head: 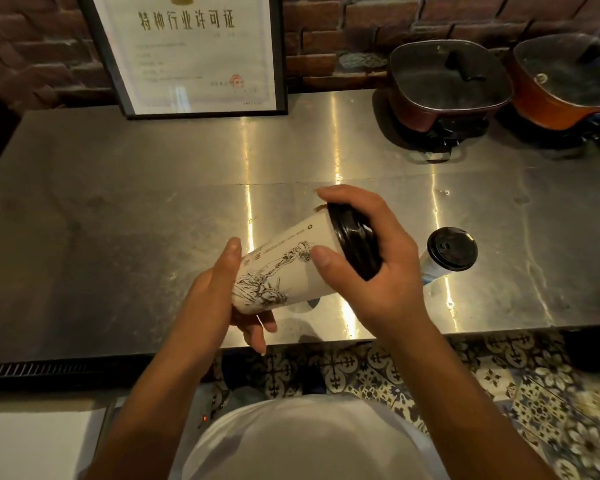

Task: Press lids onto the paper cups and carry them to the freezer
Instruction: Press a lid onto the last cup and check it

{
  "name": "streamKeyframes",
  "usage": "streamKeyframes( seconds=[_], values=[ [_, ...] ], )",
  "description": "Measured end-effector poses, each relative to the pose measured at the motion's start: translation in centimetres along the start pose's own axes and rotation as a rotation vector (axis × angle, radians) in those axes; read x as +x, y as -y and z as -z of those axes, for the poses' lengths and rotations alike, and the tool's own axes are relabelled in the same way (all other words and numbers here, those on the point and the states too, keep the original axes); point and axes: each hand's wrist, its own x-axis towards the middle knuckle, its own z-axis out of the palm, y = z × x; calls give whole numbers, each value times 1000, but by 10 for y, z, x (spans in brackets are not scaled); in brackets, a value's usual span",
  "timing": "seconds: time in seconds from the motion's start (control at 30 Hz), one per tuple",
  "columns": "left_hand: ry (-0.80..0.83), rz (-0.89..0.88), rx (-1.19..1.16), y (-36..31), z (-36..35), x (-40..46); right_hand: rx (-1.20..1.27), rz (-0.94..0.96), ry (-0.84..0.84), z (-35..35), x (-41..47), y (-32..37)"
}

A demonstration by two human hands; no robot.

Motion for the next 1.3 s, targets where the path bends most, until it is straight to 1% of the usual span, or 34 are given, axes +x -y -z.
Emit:
streamKeyframes(
  seconds=[0.07, 0.1, 0.17, 0.23, 0.27, 0.3, 0.33, 0.37, 0.43, 0.47, 0.5, 0.53, 0.6, 0.7, 0.77, 0.8, 0.83, 0.87, 0.9, 0.97, 1.07, 1.13, 1.17, 1.23, 1.3],
  values=[
    [-1, -66, -38, 3, 4, -1, 116, -180, -56, 0, 1, 2],
    [-8, -127, -61, 6, 5, -1, 184, -281, -101, 1, 2, 3],
    [-15, -282, -25, 14, 8, 0, 333, -499, -165, 4, 7, 2],
    [-43, -386, 22, 18, 10, 1, 440, -694, -155, 7, 12, -1],
    [-65, -395, 17, 19, 9, 2, 450, -737, -145, 6, 13, -2],
    [-94, -378, 2, 20, 9, 2, 428, -723, -145, 3, 11, -2],
    [-120, -330, -27, 19, 7, 3, 379, -641, -153, 0, 8, -1],
    [-126, -251, -63, 17, 6, 3, 293, -494, -159, -4, 4, 1],
    [-49, -74, -130, 16, 6, 5, 66, -156, -109, -7, -2, 1],
    [8, 7, -146, 16, 9, 5, -26, -33, -62, -7, -4, -1],
    [54, 64, -146, 16, 13, 4, -81, 30, -22, -8, -5, -3],
    [84, 92, -128, 17, 17, 4, -97, 40, 4, -8, -5, -5],
    [86, 77, -92, 19, 22, 3, -41, -52, 19, -9, -4, -7],
    [4, -132, -112, 27, 30, 2, 139, -337, -40, -13, -3, -8],
    [-13, -265, -120, 25, 33, 1, 308, -557, -102, -14, 1, -7],
    [-23, -304, -106, 23, 32, 1, 379, -646, -117, -14, 3, -7],
    [-35, -322, -104, 22, 31, 1, 410, -695, -126, -15, 5, -7],
    [-72, -325, -111, 20, 28, 1, 402, -689, -130, -16, 6, -6],
    [-108, -301, -142, 19, 25, 2, 360, -625, -132, -17, 7, -5],
    [-138, -212, -212, 24, 21, 3, 201, -404, -121, -23, 7, -3],
    [-63, -48, -398, 39, 18, 6, -67, -115, -10, -24, 9, -8],
    [10, 60, -522, 53, 19, 6, -186, 27, 98, -26, 11, -14],
    [36, 105, -569, 58, 21, 6, -206, 49, 158, -28, 13, -15],
    [33, 166, -636, 70, 26, 9, -167, 0, 267, -34, 14, -17],
    [-24, 158, -677, 77, 34, 12, 4, -197, 291, -40, 17, -17]
  ],
)
